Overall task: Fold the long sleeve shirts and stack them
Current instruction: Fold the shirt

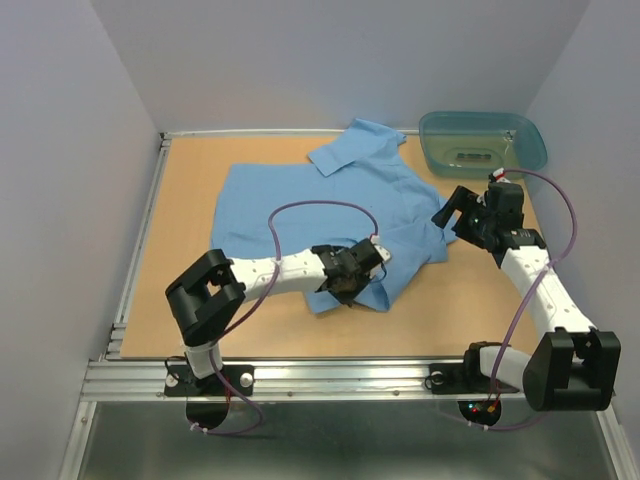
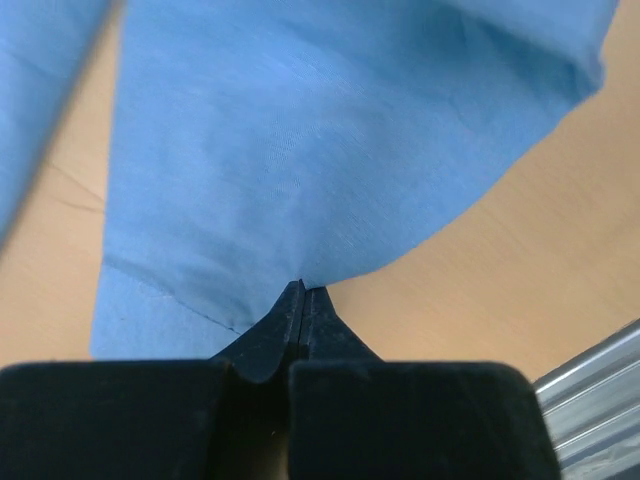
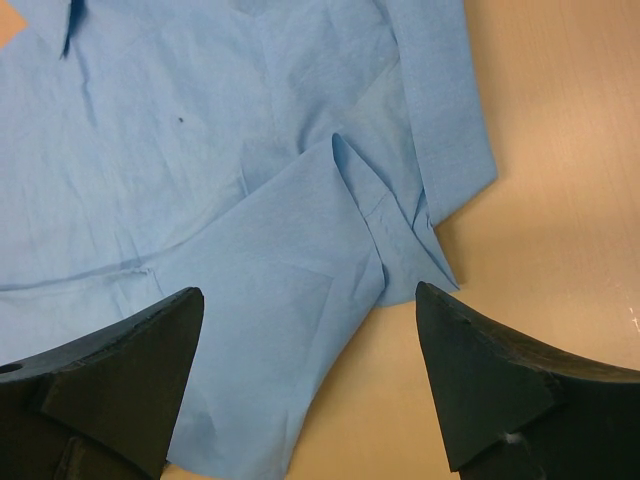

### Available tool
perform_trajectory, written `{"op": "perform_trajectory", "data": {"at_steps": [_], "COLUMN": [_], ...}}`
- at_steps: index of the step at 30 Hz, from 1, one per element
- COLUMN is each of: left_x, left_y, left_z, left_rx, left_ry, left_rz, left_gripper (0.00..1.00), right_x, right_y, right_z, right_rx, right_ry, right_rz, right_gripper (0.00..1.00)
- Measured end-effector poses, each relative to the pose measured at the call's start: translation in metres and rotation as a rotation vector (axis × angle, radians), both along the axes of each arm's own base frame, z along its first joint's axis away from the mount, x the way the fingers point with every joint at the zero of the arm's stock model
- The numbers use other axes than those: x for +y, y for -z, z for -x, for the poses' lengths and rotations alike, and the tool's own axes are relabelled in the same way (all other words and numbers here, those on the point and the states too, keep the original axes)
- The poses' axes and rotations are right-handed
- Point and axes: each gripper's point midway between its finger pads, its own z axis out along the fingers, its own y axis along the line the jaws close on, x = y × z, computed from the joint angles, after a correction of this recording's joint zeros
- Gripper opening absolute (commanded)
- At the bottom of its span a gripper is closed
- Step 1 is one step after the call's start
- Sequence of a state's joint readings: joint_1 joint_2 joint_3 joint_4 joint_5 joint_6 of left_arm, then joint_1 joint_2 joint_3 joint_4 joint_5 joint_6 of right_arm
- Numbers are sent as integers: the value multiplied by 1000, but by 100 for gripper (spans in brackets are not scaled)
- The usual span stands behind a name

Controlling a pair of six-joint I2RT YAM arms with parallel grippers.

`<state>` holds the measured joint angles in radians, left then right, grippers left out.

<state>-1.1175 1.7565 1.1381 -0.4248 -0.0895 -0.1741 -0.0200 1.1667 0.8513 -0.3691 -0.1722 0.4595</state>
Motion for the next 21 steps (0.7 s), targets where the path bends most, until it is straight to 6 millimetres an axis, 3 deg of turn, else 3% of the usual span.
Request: {"op": "perform_trajectory", "data": {"at_steps": [3, 8, 11, 14, 16, 21], "left_x": [-10, -19, -3, 13, 28, 34], "left_y": [-27, -98, -145, -176, -185, -165], "left_z": [-33, -106, -161, -201, -231, -262], "left_rx": [7, 26, 33, 73, 108, 263], "left_ry": [-52, -153, -250, -318, -381, -476], "left_rz": [90, 343, 534, 719, 832, 967], "left_gripper": [0, 0, 0, 0, 0, 0], "right_x": [-1, -3, -3, -1, 1, 10], "right_y": [-5, -15, -20, -22, -23, -10], "right_z": [1, 1, -1, -1, -1, -2], "right_rx": [-15, -43, -54, -59, -58, -13], "right_ry": [4, 7, 3, -10, -23, -69], "right_rz": [5, 21, 24, 17, 10, -22], "right_gripper": [91, 91, 91, 91, 91, 91]}}
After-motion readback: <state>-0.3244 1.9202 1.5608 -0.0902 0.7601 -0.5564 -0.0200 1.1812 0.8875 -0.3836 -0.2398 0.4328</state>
